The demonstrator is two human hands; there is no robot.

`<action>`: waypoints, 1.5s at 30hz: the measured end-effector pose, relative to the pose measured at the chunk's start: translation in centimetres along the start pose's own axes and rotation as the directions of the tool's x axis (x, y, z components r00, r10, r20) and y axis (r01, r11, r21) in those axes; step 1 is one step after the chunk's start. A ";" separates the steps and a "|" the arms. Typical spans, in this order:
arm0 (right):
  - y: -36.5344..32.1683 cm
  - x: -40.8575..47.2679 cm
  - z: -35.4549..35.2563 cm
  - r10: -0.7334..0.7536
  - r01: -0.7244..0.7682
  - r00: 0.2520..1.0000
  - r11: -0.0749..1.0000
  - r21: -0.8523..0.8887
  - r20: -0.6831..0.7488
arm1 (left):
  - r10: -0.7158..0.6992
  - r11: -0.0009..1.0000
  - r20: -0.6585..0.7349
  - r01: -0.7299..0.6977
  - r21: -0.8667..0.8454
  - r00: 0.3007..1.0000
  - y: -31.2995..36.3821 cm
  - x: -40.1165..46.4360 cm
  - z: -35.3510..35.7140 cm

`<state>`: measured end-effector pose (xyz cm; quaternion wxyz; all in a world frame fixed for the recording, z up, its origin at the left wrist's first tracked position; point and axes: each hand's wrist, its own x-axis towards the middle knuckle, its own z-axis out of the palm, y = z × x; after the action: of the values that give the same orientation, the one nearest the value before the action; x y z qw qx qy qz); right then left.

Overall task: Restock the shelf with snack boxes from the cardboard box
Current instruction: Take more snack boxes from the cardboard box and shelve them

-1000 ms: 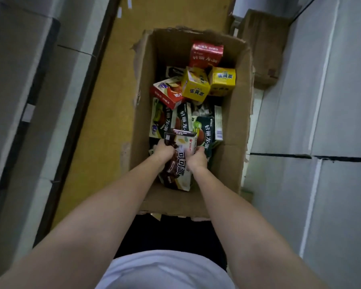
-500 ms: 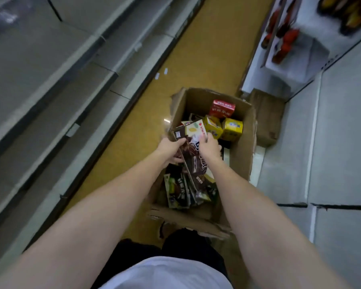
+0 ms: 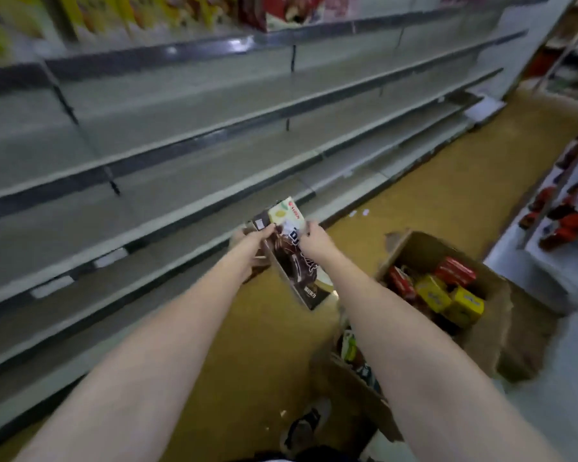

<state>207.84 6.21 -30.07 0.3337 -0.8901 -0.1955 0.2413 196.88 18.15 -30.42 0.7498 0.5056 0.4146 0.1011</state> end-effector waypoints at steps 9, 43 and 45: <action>-15.1 -5.7 18.1 -0.168 0.247 0.936 0.939 -0.238 0.309 | 0.080 0.904 -0.525 -0.283 -0.319 0.848 2.1 -8.6 -23.5; -51.5 -24.4 39.5 -0.728 0.690 0.629 0.684 0.235 0.272 | 0.198 0.739 -0.955 -0.673 -0.003 0.221 13.4 -28.9 -60.3; -53.7 -24.4 40.3 -0.761 0.720 0.608 0.648 0.247 0.226 | 0.223 0.765 -0.960 -0.641 0.063 0.171 15.2 -28.5 -62.2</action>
<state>155.52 51.58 -12.41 0.4262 -0.6552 -0.5798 0.2299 137.77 50.93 -11.79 0.3817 0.3016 0.5734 0.6592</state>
